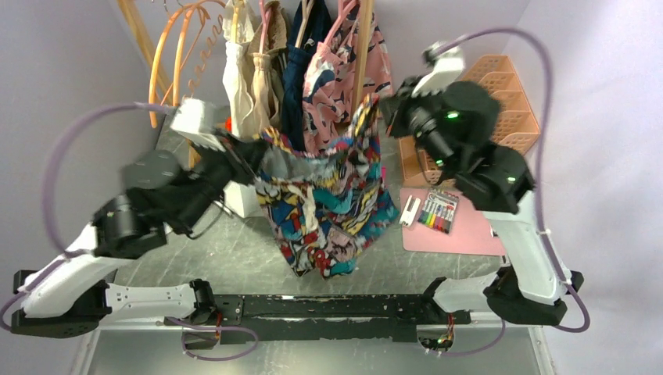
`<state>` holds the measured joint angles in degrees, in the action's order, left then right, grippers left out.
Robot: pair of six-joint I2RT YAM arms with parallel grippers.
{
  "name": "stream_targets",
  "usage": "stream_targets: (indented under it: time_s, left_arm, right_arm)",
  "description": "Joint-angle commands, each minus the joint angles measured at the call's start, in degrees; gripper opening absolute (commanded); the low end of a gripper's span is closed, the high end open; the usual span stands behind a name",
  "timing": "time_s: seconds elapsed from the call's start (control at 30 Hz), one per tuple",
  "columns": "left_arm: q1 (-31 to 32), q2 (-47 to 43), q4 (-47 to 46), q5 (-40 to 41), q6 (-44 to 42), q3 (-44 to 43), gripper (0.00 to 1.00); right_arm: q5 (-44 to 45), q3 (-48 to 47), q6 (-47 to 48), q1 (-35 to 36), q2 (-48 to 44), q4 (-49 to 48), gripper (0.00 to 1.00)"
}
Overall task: Place the shorts on the hanger
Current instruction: Adjust the shorts at the center of the board.
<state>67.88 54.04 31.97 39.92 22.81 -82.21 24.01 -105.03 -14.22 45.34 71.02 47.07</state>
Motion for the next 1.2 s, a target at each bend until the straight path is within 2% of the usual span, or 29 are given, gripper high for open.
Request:
stream_targets:
  time_s: [0.0, 0.07, 0.17, 0.3, 0.47, 0.7, 0.83, 1.1, 1.17]
  left_arm:
    - [0.15, 0.89, -8.54, -4.24, -8.6, -12.36, 0.07]
    - [0.15, -0.94, -10.2, -5.68, -7.58, -9.54, 0.07]
    - [0.15, -4.4, -9.49, -3.8, -3.55, 0.85, 0.07]
    - [0.15, -7.38, -3.06, -0.02, 8.44, 12.04, 0.07]
    - [0.15, -8.71, 5.88, 3.49, 23.45, 22.47, 0.07]
    - [0.15, -7.88, 6.38, 3.98, 35.79, 34.03, 0.07]
    - [0.15, -5.7, 8.2, 4.08, 46.13, 39.34, 0.07]
    - [0.19, -0.33, 12.73, 5.27, 68.63, 46.23, 0.07]
    - [0.15, 1.22, 14.43, 5.7, 71.74, 46.02, 0.07]
  right_arm:
    - [-11.16, -19.78, 5.51, -0.25, 2.98, -0.37, 0.0]
    - [-12.1, -16.53, 3.89, -0.3, 1.76, -1.02, 0.0]
    - [-9.35, 0.63, 0.97, -0.32, -3.99, -4.2, 0.0]
    - [-5.85, 18.66, -3.6, -0.31, -9.2, -6.31, 0.0]
    - [-3.37, 33.71, -8.42, -0.43, -12.03, -8.84, 0.0]
    - [-6.15, 46.56, -13.83, -1.62, -8.94, -15.53, 0.0]
    - [-9.63, 52.81, -17.87, -2.81, -5.67, -21.23, 0.0]
    - [-15.38, 56.02, -23.72, -4.45, 3.74, -29.2, 0.0]
    - [-15.88, 55.7, -23.84, -4.41, 4.58, -28.9, 0.12]
